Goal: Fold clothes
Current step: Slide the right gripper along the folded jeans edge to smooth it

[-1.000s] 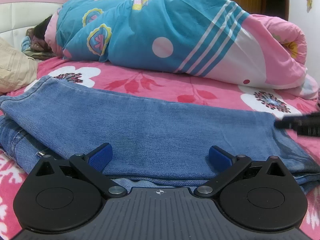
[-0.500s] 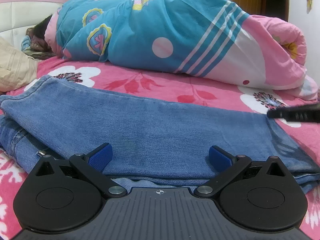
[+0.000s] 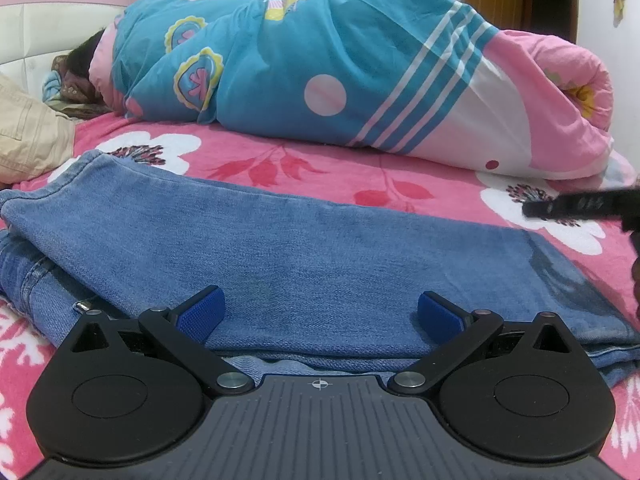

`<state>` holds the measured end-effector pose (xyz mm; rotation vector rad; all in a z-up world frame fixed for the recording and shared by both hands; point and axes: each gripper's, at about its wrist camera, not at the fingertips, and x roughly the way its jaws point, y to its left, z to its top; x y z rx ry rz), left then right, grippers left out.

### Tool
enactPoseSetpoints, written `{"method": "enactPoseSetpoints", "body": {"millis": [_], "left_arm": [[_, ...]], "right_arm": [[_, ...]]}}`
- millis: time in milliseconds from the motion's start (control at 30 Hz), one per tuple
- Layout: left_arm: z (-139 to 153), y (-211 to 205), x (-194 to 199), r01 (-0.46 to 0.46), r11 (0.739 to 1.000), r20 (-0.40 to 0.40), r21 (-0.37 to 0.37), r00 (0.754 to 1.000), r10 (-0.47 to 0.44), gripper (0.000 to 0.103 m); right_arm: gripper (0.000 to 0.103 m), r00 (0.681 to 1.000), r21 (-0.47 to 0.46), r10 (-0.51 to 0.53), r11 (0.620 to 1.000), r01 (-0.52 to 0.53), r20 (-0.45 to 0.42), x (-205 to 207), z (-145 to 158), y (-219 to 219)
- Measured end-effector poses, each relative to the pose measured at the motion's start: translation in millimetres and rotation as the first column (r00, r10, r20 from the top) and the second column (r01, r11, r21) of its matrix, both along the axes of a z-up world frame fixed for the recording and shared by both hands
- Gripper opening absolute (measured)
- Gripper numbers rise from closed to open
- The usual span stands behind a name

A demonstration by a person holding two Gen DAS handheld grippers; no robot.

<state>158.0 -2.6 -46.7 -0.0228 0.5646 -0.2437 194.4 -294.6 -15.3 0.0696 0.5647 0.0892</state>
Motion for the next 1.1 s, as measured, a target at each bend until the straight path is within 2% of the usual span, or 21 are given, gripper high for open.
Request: {"method": "enactPoseSetpoints", "body": {"millis": [67,167,300,400,567,700,767,900,1100], "left_arm": [[0,0,0,0.000,1.000,0.000,0.000,1.000,0.000,0.103],[0,0,0,0.001,1.000,0.000,0.000,1.000,-0.001,0.103],[0,2,0,0.001,1.000,-0.001,-0.005,1.000,-0.001,0.103],[0,2,0,0.001,1.000,-0.001,-0.006,1.000,-0.001,0.103],[1,3,0,0.004,1.000,-0.001,-0.007,1.000,-0.004,0.103],[0,4,0,0.005,1.000,-0.001,-0.012,1.000,-0.005,0.103],[0,3,0,0.005,1.000,-0.002,-0.008,1.000,-0.005,0.103],[0,4,0,0.008,1.000,-0.004,-0.013,1.000,-0.008,0.103],[0,6,1,0.010,1.000,-0.004,-0.020,1.000,-0.010,0.103]], "right_arm": [[0.041,1.000,-0.001,0.022,1.000,-0.022,0.000,-4,0,4],[0.041,0.995,-0.036,0.022,0.999,-0.025,-0.094,2,-22,9],[0.040,0.997,-0.023,0.003,1.000,-0.004,-0.082,-2,-15,9],[0.040,0.998,0.001,0.032,1.000,-0.032,-0.046,-15,-3,13],[0.040,0.993,-0.038,0.056,0.997,-0.061,-0.107,-19,-19,23],[0.039,0.995,0.005,0.045,0.999,-0.044,-0.091,-28,-7,21],[0.039,0.996,-0.002,0.050,0.999,-0.050,-0.077,-37,-2,20],[0.039,0.990,-0.037,0.044,0.998,-0.049,-0.136,-46,-21,24],[0.038,0.995,-0.007,0.062,0.998,-0.063,-0.074,-77,6,29]]}}
